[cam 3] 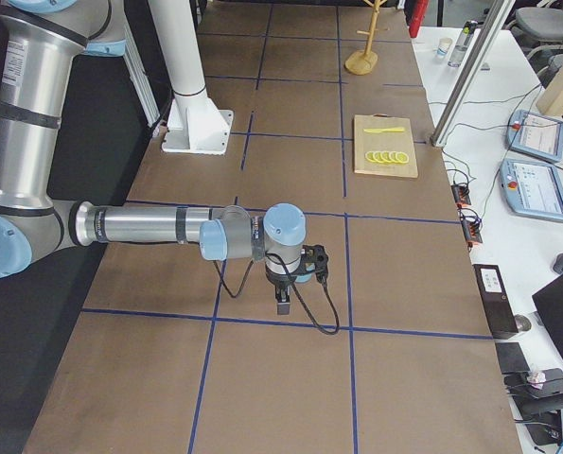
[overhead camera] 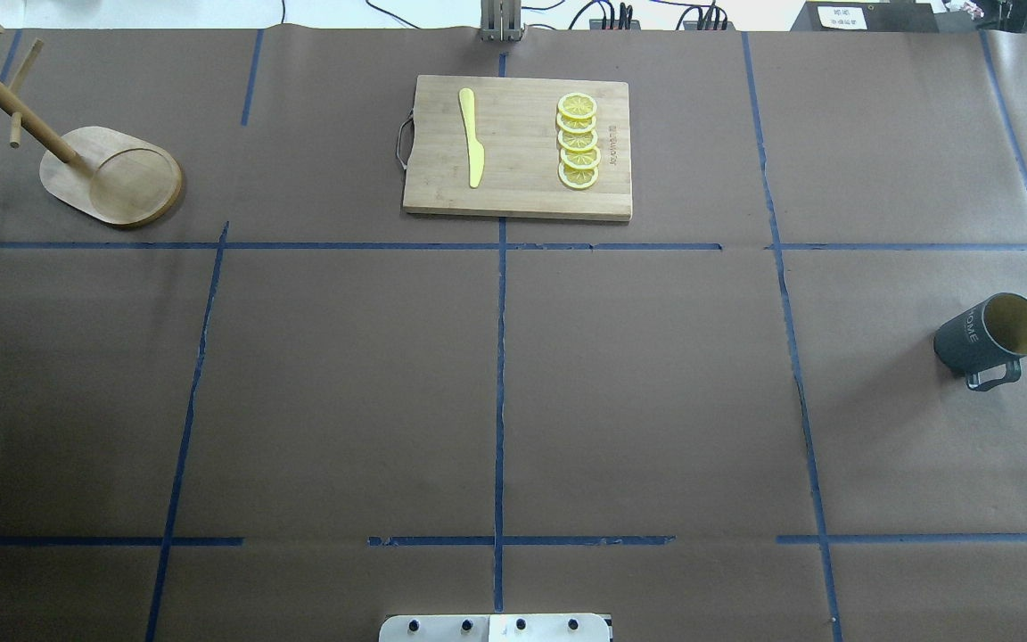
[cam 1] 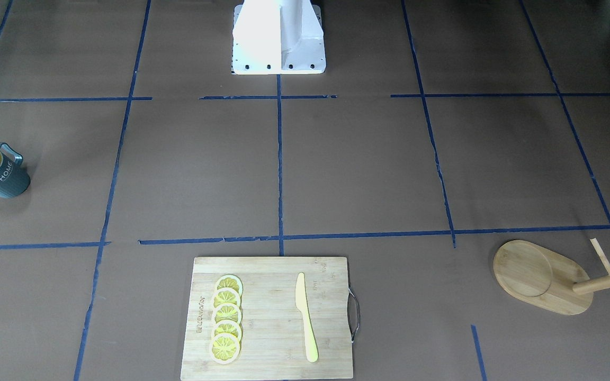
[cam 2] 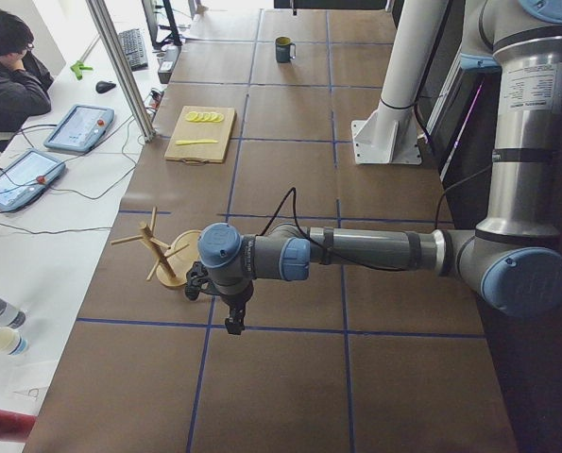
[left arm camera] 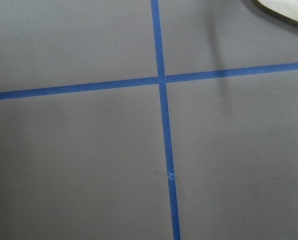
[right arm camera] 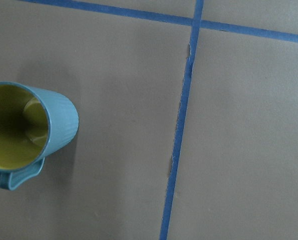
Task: Hang cup on storage rack
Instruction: 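Lower the right gripper onto the teal mug's rim and grasp it, then carry the teal mug with the right gripper toward the table center, then set the mug down, release it and withdraw the right arm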
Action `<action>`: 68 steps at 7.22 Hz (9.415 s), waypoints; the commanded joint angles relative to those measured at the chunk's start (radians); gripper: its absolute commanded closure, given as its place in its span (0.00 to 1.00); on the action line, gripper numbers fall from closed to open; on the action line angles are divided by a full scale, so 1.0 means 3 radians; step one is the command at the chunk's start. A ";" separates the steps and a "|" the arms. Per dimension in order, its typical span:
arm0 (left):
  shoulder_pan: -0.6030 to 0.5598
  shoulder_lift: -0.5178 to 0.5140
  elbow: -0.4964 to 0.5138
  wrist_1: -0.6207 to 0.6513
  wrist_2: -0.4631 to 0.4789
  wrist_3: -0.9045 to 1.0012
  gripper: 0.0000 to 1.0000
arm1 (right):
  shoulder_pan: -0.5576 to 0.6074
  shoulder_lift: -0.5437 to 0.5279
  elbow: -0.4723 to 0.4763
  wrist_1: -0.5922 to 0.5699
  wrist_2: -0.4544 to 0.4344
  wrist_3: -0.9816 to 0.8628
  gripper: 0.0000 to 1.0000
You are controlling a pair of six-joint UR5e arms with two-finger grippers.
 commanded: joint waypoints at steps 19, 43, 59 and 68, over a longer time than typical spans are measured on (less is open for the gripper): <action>0.0058 0.0002 -0.0031 -0.0016 -0.0010 0.0000 0.00 | -0.1001 0.0802 -0.0910 0.0629 0.0000 0.0012 1.00; 0.0058 0.0059 -0.0148 0.0009 -0.0021 0.0005 0.00 | -0.3159 0.3517 -0.1099 -0.0414 -0.1140 0.5617 0.81; 0.0033 0.0161 -0.0256 0.0275 0.0015 0.0020 0.00 | -0.0564 0.1387 0.0113 -0.1191 -0.0200 0.0612 0.00; 0.0023 0.0008 -0.0459 -0.0051 0.0005 -0.0020 0.00 | 0.0374 0.0239 0.0143 -0.1089 -0.0153 -0.0739 0.00</action>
